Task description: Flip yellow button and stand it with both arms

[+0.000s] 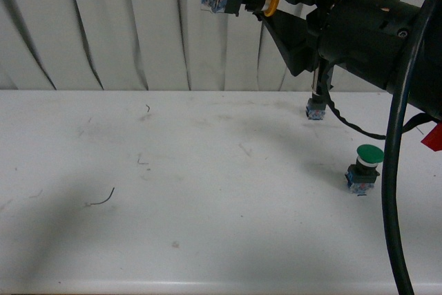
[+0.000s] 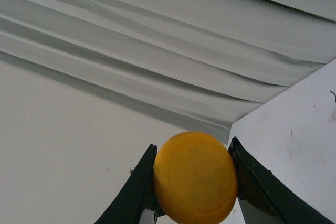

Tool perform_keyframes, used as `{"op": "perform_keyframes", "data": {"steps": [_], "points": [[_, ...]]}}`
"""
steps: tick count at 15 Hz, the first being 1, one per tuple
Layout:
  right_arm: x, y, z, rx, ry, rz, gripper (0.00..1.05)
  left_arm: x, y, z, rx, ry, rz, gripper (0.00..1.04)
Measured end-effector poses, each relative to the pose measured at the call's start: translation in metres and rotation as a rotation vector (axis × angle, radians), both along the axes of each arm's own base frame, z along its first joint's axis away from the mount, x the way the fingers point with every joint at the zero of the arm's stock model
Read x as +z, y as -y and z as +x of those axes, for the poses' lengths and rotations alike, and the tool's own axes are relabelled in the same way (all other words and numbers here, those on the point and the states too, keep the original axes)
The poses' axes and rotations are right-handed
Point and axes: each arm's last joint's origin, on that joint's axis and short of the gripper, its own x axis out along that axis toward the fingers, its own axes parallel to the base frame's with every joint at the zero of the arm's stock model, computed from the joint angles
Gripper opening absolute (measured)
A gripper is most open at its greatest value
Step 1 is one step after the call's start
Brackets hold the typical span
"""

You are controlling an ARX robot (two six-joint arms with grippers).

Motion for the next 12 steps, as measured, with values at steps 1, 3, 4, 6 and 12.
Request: {"op": "perform_keyframes", "data": {"steps": [1,3,4,6,12], "points": [[0.003,-0.002,-0.001,-0.006,0.005,-0.012,0.36,-0.002,0.000,-0.008,0.000,-0.013,0.000,0.02],[0.003,-0.007,-0.002,-0.002,0.004,-0.050,0.36,-0.002,0.000,-0.021,0.000,-0.012,0.000,0.02],[0.001,-0.007,-0.001,-0.003,-0.002,-0.069,0.36,-0.001,0.000,-0.027,0.000,-0.008,0.000,0.02],[0.000,-0.007,0.000,-0.015,-0.005,-0.101,0.36,-0.001,0.000,-0.036,0.000,-0.011,0.000,0.02],[0.005,-0.015,0.000,-0.014,0.024,-0.148,0.36,0.003,0.000,-0.058,0.000,0.005,0.000,0.02]]}}
